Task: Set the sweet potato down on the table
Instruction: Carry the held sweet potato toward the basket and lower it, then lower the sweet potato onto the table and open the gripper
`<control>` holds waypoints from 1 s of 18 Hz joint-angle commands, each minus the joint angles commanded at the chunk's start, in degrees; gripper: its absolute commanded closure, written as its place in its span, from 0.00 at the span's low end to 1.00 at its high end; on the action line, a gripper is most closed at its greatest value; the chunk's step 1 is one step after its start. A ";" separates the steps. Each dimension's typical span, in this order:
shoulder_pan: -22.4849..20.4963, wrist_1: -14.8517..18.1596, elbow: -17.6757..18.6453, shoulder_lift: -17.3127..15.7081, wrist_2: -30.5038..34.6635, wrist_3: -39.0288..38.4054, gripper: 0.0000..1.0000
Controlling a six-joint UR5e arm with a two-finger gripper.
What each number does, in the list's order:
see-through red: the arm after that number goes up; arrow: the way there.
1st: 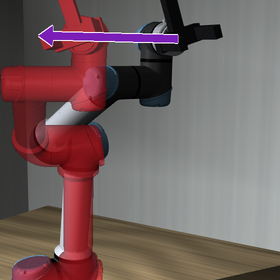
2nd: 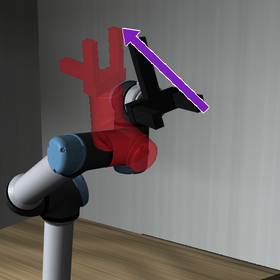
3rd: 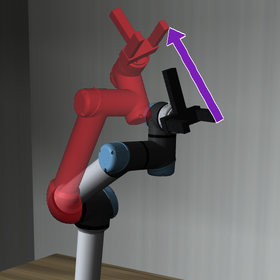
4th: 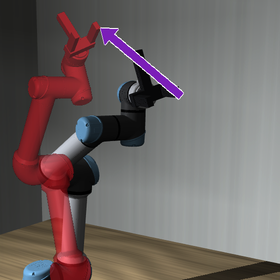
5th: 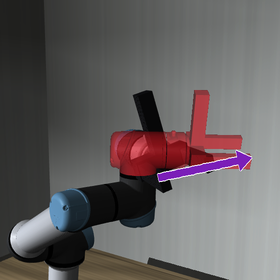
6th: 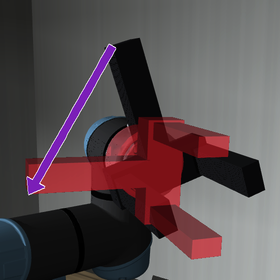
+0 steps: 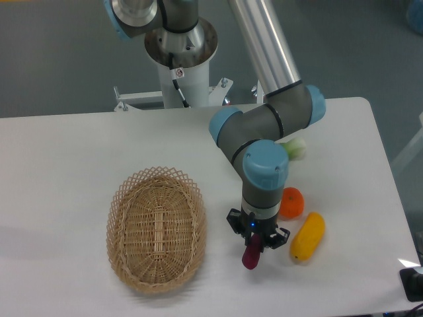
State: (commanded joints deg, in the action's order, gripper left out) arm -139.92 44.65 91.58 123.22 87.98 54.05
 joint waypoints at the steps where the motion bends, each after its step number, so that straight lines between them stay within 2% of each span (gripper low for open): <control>1: 0.09 -0.09 0.35 0.00 0.09 0.00 0.86; 8: 0.35 -0.18 0.70 0.62 1.58 0.00 0.85; 10: 0.35 -0.18 0.53 0.62 1.58 0.00 0.80; 12: 0.35 -0.18 0.62 0.62 1.58 -0.09 0.67; 13: 0.44 -0.18 0.62 0.62 1.58 -0.09 0.55; 14: 0.35 -0.18 0.62 0.53 1.58 -0.09 0.41; 16: 0.44 -0.18 0.35 0.35 1.67 -0.26 0.06; 17: 0.44 -0.09 0.00 -0.08 1.67 -0.35 0.00; 18: 0.53 -0.09 0.00 -0.26 1.67 -0.44 0.00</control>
State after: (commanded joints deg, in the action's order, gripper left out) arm -139.40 44.56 91.58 122.96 89.65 53.61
